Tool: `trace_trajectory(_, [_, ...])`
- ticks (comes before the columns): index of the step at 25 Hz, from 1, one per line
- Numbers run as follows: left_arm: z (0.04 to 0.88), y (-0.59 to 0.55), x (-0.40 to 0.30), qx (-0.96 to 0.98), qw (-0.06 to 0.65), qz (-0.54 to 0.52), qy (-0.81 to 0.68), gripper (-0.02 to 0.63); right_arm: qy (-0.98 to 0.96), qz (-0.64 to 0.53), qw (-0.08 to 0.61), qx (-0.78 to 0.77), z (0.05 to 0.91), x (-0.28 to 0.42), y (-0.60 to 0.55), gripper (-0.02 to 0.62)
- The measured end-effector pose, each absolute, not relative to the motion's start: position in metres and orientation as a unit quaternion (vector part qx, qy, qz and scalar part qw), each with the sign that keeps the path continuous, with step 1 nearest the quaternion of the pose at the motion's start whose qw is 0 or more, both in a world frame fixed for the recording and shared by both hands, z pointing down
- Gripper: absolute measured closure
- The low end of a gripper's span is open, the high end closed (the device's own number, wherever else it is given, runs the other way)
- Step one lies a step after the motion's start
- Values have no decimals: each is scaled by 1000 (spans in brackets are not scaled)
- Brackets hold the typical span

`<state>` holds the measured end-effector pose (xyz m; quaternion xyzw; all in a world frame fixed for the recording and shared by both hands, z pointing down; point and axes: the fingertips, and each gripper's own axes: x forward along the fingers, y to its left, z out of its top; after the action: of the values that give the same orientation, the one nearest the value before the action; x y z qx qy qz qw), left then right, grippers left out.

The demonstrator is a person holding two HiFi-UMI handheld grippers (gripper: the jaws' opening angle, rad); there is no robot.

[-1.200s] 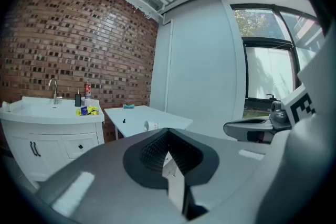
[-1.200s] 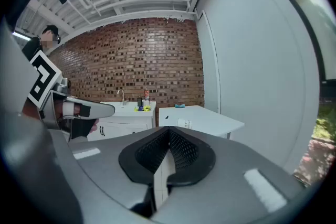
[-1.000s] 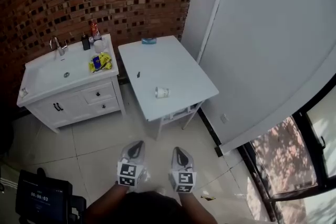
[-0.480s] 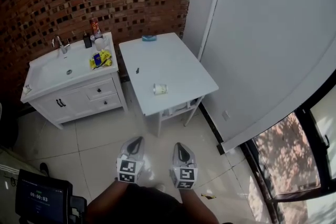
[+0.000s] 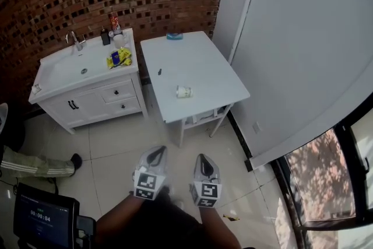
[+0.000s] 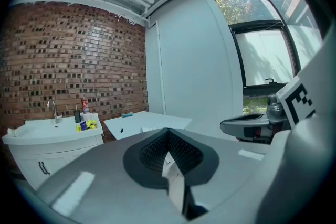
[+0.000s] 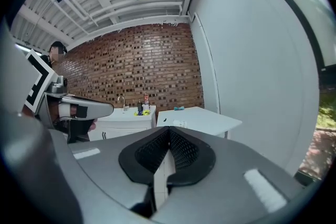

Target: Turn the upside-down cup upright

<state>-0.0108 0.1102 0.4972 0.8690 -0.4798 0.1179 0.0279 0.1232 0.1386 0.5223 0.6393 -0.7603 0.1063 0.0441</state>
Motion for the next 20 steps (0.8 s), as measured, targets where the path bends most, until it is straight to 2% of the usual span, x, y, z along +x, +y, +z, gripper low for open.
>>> trace_trajectory(16, [543, -6, 20, 864, 62, 139, -479, 611, -764, 115, 92, 628, 540, 154, 23, 583])
trace_trajectory(20, [543, -37, 21, 859, 92, 123, -487, 611, -768, 122, 104, 620, 550, 155, -6, 583])
